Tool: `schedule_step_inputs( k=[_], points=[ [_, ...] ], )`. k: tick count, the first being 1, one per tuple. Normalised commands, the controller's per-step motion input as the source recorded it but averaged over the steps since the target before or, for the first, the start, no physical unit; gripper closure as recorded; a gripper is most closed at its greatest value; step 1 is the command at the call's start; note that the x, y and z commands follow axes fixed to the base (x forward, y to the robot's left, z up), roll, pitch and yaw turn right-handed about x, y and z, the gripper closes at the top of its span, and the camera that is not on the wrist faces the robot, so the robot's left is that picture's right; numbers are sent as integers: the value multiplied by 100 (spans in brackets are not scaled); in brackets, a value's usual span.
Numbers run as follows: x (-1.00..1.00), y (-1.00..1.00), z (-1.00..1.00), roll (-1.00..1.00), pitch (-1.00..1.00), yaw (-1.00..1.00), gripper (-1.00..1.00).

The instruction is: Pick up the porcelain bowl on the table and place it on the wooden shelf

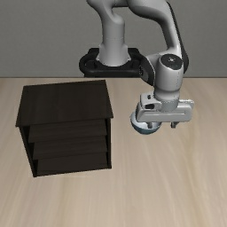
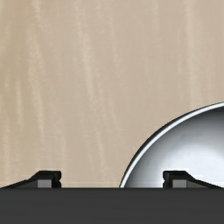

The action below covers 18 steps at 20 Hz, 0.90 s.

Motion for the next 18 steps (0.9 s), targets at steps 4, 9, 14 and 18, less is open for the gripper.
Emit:
schedule_step_inputs(
  k=[4, 9, 14, 18],
  points=[
    [0, 0, 0, 0, 0, 0, 100],
    [0, 0, 0, 0, 0, 0, 100],
    [0, 0, 0, 0, 0, 0, 100],
    [0, 0, 75, 0, 0, 0, 100]
  ],
)
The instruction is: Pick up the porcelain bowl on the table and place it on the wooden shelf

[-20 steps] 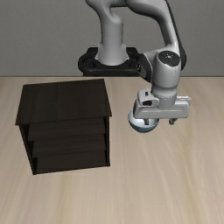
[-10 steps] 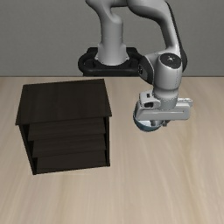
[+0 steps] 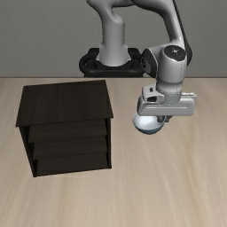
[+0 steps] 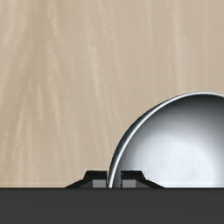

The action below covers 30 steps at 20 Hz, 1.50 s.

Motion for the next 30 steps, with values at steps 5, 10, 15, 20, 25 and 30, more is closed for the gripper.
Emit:
schedule_step_inputs(
  k=[5, 10, 15, 20, 25, 30],
  points=[
    [0, 0, 100, 0, 0, 0, 100],
    [0, 0, 100, 0, 0, 0, 100],
    [0, 0, 100, 0, 0, 0, 100],
    [0, 0, 100, 0, 0, 0, 100],
    [0, -40, 60, 0, 0, 0, 100],
    [0, -100, 0, 0, 0, 0, 100]
  ],
)
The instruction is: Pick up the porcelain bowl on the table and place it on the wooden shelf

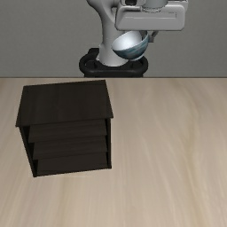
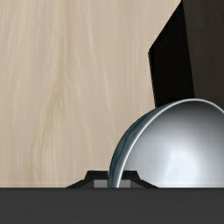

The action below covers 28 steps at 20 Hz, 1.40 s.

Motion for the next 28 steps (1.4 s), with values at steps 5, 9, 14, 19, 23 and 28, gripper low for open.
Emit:
schedule_step_inputs(
  k=[5, 9, 14, 19, 23, 28],
  points=[
    [0, -100, 0, 0, 0, 0, 100],
    [0, -100, 0, 0, 0, 0, 100],
    [0, -100, 0, 0, 0, 0, 100],
    [20, -80, 0, 0, 0, 0, 100],
    [100, 0, 0, 0, 0, 0, 100],
    [100, 0, 0, 0, 0, 0, 100]
  ],
)
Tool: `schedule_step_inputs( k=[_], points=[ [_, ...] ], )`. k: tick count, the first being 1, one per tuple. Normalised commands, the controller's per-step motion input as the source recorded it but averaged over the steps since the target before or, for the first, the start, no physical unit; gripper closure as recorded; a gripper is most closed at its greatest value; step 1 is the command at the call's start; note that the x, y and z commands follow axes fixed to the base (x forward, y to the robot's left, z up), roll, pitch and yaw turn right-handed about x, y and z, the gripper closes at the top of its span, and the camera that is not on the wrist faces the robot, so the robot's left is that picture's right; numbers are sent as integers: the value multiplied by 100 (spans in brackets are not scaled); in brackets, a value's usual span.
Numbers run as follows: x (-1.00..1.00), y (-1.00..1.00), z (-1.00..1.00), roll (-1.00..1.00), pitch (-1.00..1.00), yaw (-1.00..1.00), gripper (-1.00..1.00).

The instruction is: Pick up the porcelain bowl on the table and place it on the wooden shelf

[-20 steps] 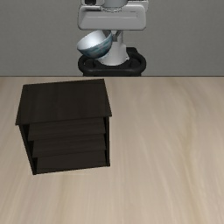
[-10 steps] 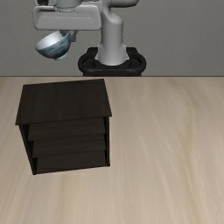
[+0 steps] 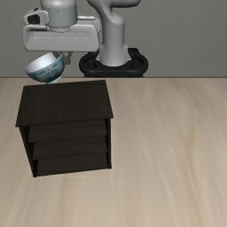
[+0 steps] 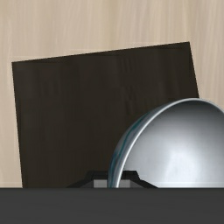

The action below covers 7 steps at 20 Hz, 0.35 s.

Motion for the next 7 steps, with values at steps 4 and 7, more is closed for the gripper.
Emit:
schedule_step_inputs(
  k=[4, 7],
  points=[
    [0, 0, -100, 0, 0, 0, 100],
    [0, 0, -100, 0, 0, 0, 100]
  ],
)
